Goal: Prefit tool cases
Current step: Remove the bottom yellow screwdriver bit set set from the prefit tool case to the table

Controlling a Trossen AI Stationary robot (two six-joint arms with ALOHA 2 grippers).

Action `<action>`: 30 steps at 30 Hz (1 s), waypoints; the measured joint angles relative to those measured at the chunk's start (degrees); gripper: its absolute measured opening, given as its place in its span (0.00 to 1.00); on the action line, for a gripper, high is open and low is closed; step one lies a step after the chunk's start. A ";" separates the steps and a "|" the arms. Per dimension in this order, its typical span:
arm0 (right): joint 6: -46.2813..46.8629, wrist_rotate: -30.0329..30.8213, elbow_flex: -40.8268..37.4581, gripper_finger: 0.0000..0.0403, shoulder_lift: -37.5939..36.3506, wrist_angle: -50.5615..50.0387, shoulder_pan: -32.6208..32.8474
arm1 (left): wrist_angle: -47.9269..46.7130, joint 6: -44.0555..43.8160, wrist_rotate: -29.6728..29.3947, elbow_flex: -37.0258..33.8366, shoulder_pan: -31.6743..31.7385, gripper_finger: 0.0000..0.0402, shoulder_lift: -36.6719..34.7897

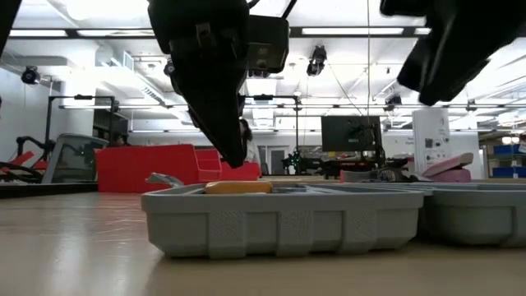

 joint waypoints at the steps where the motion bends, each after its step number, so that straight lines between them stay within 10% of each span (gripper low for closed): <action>1: 0.70 -0.14 0.23 0.17 0.65 -0.61 0.62 | -0.02 0.03 0.00 -0.04 0.00 0.27 0.02; 30: 21.56 2.07 0.42 0.31 5.76 -3.36 3.04 | -4.28 2.95 -8.73 -0.87 2.21 0.26 -0.13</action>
